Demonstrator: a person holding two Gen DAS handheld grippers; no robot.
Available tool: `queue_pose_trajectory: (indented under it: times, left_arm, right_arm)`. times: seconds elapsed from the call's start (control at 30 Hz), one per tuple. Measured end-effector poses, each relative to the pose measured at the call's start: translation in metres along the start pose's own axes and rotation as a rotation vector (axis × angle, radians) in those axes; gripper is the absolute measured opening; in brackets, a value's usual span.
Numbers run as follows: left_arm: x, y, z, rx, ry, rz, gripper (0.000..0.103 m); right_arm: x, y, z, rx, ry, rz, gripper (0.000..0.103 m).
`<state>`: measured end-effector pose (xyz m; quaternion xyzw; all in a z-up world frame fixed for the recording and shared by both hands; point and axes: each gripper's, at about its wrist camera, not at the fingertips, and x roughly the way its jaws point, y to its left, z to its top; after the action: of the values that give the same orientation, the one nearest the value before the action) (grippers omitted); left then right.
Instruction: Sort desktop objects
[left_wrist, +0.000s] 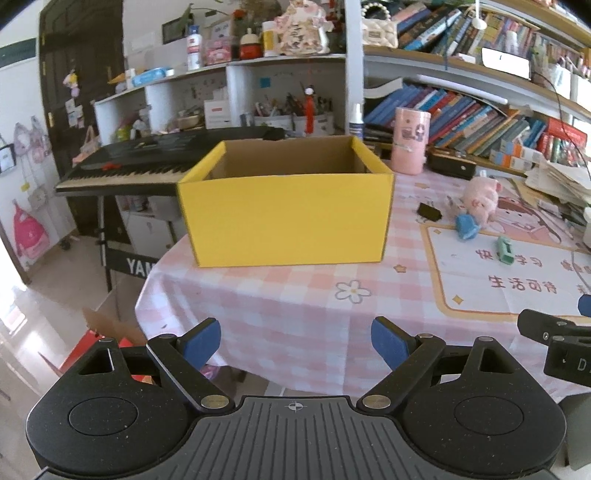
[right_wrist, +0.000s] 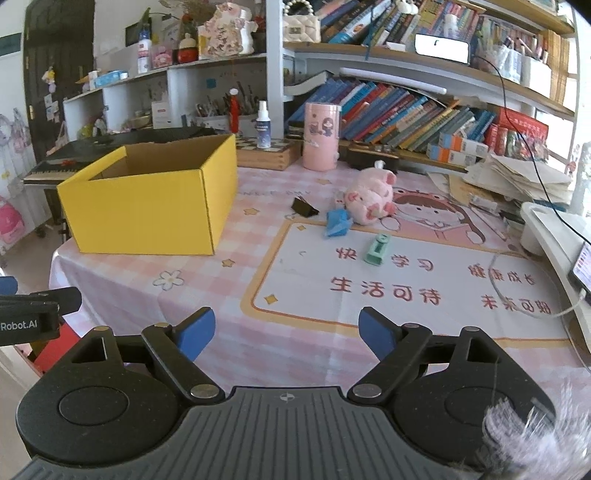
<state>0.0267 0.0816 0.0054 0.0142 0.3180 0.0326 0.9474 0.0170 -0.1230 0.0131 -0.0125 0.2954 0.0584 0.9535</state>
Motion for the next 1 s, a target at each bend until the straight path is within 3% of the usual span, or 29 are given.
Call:
queue_pose_trajectory:
  times: [0.5, 1.0]
  left_arm:
    - [0.018, -0.03, 0.008, 0.045, 0.023, -0.049, 0.091]
    - [0.051, -0.071, 0.036, 0.065, 0.036, -0.086, 0.091]
  right_arm:
    - [0.01, -0.025, -0.004, 0.038, 0.05, -0.043, 0.084]
    - [0.041, -0.061, 0.018, 0.027, 0.085, -0.055, 0.085]
